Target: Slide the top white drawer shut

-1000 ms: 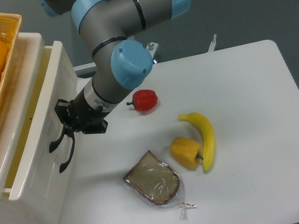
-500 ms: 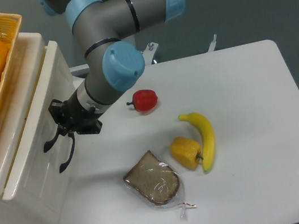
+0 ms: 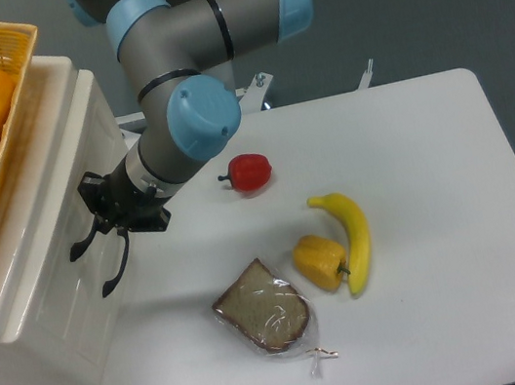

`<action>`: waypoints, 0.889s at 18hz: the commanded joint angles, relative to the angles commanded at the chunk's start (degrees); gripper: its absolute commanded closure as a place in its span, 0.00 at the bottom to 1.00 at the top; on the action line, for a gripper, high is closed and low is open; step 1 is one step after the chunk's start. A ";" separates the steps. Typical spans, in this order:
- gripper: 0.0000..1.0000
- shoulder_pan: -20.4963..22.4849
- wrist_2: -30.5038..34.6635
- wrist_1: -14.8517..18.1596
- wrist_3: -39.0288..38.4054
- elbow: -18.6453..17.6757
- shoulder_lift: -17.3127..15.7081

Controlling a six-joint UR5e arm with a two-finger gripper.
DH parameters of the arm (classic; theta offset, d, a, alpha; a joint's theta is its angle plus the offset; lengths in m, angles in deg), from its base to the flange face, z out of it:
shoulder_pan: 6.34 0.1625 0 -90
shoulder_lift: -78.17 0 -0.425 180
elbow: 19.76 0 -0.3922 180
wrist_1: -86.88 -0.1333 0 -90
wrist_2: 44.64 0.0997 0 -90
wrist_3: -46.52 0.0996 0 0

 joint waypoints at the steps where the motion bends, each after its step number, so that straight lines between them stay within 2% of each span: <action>1: 0.97 1.40 1.48 0.00 0.00 0.26 0.00; 3: 0.93 4.04 4.39 -0.17 0.35 1.31 0.09; 4: 0.84 5.44 5.18 -1.22 0.35 1.84 0.44; 5: 0.81 7.02 6.23 -2.88 0.35 2.19 1.05; 6: 0.74 8.34 7.81 -4.55 0.35 2.28 1.66; 7: 0.62 9.66 9.57 -6.31 0.44 2.29 2.02; 8: 0.60 10.81 11.32 -7.90 0.44 2.37 2.72; 9: 0.49 11.86 12.65 -9.65 0.44 2.55 3.42; 12: 0.30 15.29 13.45 -15.02 0.70 3.16 5.79; 14: 0.12 17.05 14.32 -16.08 3.15 3.69 6.76; 16: 0.02 17.93 15.99 -17.22 4.22 3.78 7.64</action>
